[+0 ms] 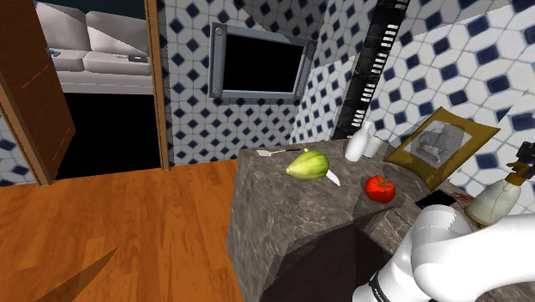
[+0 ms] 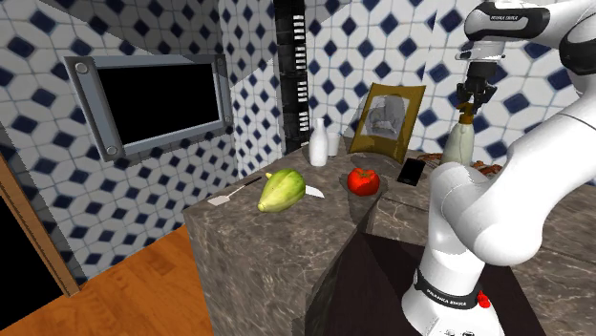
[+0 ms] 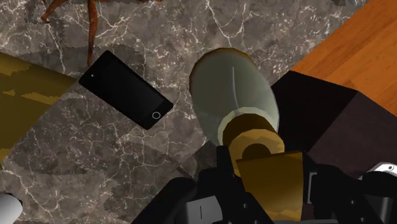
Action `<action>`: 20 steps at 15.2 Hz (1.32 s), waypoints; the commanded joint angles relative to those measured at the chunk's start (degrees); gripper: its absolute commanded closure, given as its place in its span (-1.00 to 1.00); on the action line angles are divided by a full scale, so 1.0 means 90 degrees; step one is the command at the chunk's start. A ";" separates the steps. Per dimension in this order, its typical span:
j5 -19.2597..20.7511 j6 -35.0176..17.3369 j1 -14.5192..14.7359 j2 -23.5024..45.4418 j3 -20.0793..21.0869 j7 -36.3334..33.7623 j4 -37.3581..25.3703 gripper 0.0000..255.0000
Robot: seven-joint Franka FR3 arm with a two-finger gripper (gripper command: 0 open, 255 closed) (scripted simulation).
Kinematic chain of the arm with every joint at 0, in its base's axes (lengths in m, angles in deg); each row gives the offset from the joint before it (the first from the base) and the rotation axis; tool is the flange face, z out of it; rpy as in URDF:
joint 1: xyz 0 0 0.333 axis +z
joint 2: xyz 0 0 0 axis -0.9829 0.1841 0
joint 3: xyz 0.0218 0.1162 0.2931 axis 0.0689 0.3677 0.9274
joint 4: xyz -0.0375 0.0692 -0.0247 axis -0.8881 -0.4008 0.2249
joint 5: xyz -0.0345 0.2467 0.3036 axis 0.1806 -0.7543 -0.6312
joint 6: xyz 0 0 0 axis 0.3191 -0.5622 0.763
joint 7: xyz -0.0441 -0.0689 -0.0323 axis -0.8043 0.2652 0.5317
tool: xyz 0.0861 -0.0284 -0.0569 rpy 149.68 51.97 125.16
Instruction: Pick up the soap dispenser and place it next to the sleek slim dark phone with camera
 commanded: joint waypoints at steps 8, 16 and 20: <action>0.0370 -0.0386 0.0174 -0.0339 -0.0543 0.0229 0.0058 1.00; 0.0579 -0.0916 0.0002 -0.0551 -0.0677 0.0070 0.0679 1.00; 0.0699 -0.1168 -0.0043 -0.0657 -0.0782 -0.0005 0.0945 1.00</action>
